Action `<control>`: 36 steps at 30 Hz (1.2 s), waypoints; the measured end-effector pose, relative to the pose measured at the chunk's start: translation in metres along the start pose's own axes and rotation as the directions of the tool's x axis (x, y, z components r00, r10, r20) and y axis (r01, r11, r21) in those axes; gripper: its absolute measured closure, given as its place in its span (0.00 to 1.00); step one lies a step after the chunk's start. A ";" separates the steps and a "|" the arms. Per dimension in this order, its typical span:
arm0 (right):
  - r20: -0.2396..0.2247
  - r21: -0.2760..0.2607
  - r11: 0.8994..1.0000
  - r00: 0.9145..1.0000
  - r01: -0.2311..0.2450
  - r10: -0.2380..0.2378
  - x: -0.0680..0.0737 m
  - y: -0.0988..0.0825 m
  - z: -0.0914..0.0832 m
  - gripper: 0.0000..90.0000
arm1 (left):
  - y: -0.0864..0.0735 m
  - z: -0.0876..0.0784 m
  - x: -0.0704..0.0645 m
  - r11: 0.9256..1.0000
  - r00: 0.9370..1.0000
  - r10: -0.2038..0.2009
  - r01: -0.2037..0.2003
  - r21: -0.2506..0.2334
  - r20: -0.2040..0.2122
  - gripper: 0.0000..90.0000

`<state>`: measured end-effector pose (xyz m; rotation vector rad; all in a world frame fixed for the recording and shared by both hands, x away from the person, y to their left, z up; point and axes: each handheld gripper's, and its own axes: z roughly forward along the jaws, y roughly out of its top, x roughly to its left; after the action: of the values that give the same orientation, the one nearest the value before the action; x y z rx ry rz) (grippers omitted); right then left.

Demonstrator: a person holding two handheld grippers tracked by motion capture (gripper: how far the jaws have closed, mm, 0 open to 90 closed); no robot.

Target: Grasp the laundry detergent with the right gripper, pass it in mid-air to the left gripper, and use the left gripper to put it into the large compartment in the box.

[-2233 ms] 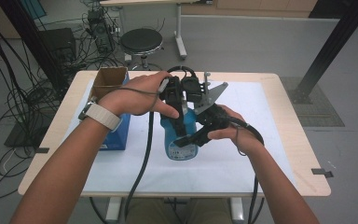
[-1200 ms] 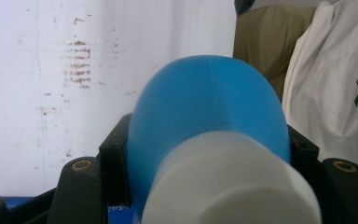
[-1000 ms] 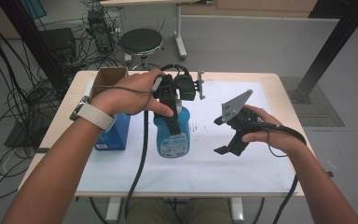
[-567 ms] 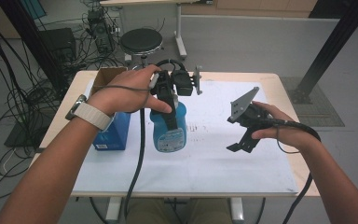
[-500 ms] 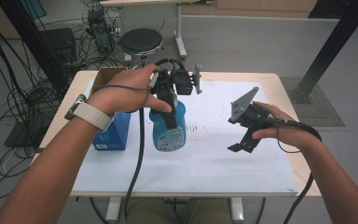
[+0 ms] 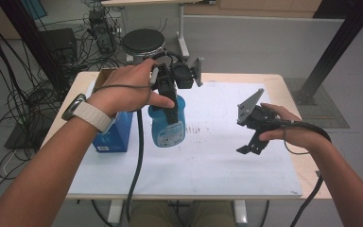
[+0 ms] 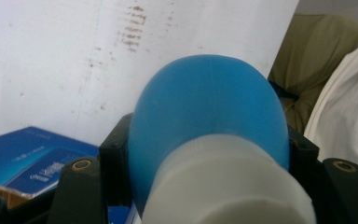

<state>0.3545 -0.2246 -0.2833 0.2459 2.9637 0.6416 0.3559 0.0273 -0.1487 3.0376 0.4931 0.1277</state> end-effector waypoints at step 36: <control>0.048 0.025 0.999 0.998 -0.035 0.034 -0.012 -0.016 -0.009 0.07 | -0.022 -0.064 0.042 0.856 0.852 -0.517 0.517 -0.030 -0.086 0.42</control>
<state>0.3635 -0.2443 -0.2812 0.3109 2.9299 0.5938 0.3828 0.0645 -0.0839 2.7746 1.2899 0.2368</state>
